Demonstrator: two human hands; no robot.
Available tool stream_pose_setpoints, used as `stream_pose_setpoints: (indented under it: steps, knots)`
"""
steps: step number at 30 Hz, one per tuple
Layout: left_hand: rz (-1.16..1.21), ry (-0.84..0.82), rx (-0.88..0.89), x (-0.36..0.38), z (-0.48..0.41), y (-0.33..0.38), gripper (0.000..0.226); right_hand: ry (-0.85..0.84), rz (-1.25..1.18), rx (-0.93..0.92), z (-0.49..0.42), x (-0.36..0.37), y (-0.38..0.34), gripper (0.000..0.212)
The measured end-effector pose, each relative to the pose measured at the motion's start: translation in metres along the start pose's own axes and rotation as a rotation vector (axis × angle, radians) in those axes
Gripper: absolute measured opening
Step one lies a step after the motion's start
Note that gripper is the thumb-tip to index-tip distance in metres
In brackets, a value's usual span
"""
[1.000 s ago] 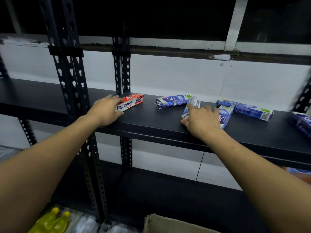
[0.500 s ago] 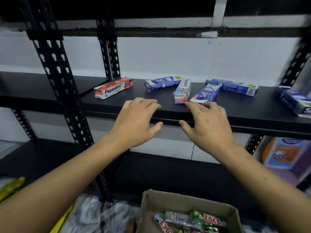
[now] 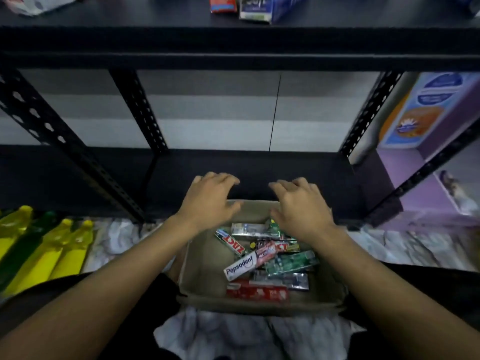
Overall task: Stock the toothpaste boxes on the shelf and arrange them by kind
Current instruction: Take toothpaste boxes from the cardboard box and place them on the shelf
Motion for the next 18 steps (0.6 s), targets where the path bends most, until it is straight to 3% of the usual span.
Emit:
stream_pose_setpoints:
  steps: [9, 12, 18]
  knots:
    - [0.079, -0.39, -0.095, 0.157, 0.013, -0.017, 0.047, -0.504, -0.027, 0.03, 0.017, 0.145, 0.042, 0.056]
    - [0.178, -0.491, -0.149, 0.204, 0.018, -0.02, 0.042, -0.608, -0.066, 0.045, 0.022, 0.185, 0.053, 0.053]
    - [0.37, -0.6, -0.299, 0.271, 0.03, -0.025, 0.053, -0.728, -0.064, 0.087, 0.031, 0.249, 0.086, 0.068]
Point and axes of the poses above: each hand's wrist, its own z-axis away from the middle knuckle, its own x-axis out of the palm, y = z × x, the point moved 1 cm from there along -z, towards the middle knuckle, and after that the axes turned 1 degree about -y, right-handed, at the moved point
